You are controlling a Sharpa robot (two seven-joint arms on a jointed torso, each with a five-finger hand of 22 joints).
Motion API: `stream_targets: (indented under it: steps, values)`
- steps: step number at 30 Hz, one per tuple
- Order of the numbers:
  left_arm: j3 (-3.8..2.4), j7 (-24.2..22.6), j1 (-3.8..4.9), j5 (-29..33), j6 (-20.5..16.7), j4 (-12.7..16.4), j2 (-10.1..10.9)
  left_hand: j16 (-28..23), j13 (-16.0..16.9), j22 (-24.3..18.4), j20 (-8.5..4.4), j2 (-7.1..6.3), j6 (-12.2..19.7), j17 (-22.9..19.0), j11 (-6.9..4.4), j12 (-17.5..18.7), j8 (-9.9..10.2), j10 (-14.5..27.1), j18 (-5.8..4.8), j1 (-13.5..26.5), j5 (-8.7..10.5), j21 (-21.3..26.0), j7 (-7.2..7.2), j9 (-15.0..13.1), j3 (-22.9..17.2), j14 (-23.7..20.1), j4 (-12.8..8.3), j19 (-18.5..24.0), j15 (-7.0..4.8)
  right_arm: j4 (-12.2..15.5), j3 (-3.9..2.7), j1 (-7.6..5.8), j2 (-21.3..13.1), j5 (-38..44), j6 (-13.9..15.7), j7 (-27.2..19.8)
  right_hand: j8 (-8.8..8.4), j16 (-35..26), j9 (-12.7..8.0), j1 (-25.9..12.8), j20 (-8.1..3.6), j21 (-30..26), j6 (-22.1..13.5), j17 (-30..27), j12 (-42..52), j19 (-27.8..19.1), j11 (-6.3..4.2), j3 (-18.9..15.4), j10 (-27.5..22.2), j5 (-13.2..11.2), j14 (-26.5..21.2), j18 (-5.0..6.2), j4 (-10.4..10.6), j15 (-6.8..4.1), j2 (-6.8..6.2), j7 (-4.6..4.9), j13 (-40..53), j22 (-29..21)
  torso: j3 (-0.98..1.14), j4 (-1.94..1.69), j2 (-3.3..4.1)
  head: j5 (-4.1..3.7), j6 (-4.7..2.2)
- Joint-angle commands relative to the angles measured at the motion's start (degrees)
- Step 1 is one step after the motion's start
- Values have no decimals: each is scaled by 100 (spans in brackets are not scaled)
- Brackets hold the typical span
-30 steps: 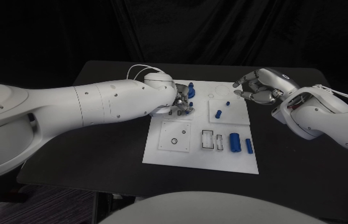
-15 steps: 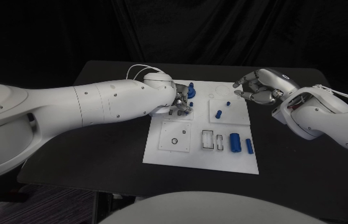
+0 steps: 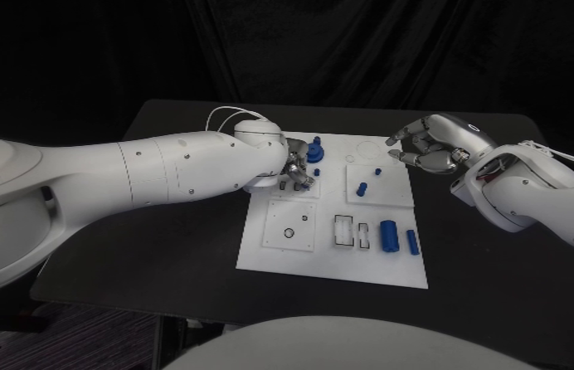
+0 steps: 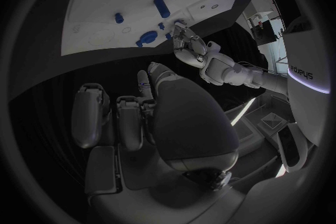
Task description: Assemble the parts on the task board
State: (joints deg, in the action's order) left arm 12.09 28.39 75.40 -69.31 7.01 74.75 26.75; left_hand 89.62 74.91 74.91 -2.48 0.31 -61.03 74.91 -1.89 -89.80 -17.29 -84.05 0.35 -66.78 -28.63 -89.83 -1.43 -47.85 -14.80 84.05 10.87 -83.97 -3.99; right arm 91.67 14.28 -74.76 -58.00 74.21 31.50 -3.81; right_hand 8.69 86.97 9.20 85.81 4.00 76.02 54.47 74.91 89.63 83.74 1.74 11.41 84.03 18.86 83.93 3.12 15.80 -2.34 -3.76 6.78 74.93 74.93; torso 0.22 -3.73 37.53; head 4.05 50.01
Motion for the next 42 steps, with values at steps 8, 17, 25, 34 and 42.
stream_targets:
  steps: [8,17,25,34,42]
  values:
    - [1,39,-20,12,-67,75,105,38,1509,1509,-45,-48,-36,1509,-50,-20,30,-595,-35,26,-11,-17,6,-26,-79,595,-14,-603,-57,-11,-5,23,-15,8,-46,70,-27,-38,-11,72,26,-37,29,1153,-21,-5,40,45,520,53,510,34,-9,42,2,12,1423,956,2,-6,-4,3,-1]
    - [1,80,-28,12,-83,113,152,38,1509,1509,-48,-63,-53,1509,-53,-20,34,-595,-35,57,2,-17,9,-42,-121,595,-11,-603,-59,-14,-5,30,-20,8,-73,83,-34,-39,-18,98,26,-46,32,1152,-25,-7,41,72,515,105,510,35,-20,43,6,14,1417,955,0,-2,1,29,-1]
    - [1,125,-37,12,-103,160,213,38,1509,1509,-50,-67,-57,1509,-54,-20,36,-595,-35,68,9,-17,10,-48,-139,595,-10,-603,-60,-15,-5,33,-24,8,-86,90,-39,-45,-23,118,26,-60,38,1146,-26,-11,42,97,513,161,508,38,-27,44,10,16,1416,952,1,6,3,48,-1]
    - [1,138,-47,12,-150,186,263,38,1509,1509,-54,-82,-66,1509,-57,-20,46,-595,-35,93,43,-17,14,-66,-191,595,-16,-603,-63,-27,-5,36,-23,8,-113,106,-41,-47,-26,127,26,-64,41,1144,-28,-12,42,113,511,197,508,38,-29,44,13,17,1413,952,1,1,1,63,-1]
    - [1,142,-53,12,-147,226,283,38,1509,1509,-56,-90,-66,1509,-58,-20,55,-595,-35,104,66,-17,14,-74,-221,595,-22,-603,-65,-34,-5,40,-22,8,-143,116,-44,-55,-29,136,27,-82,44,1136,-35,-19,43,129,502,229,505,42,-33,44,17,17,1403,947,-1,6,1,78,-1]
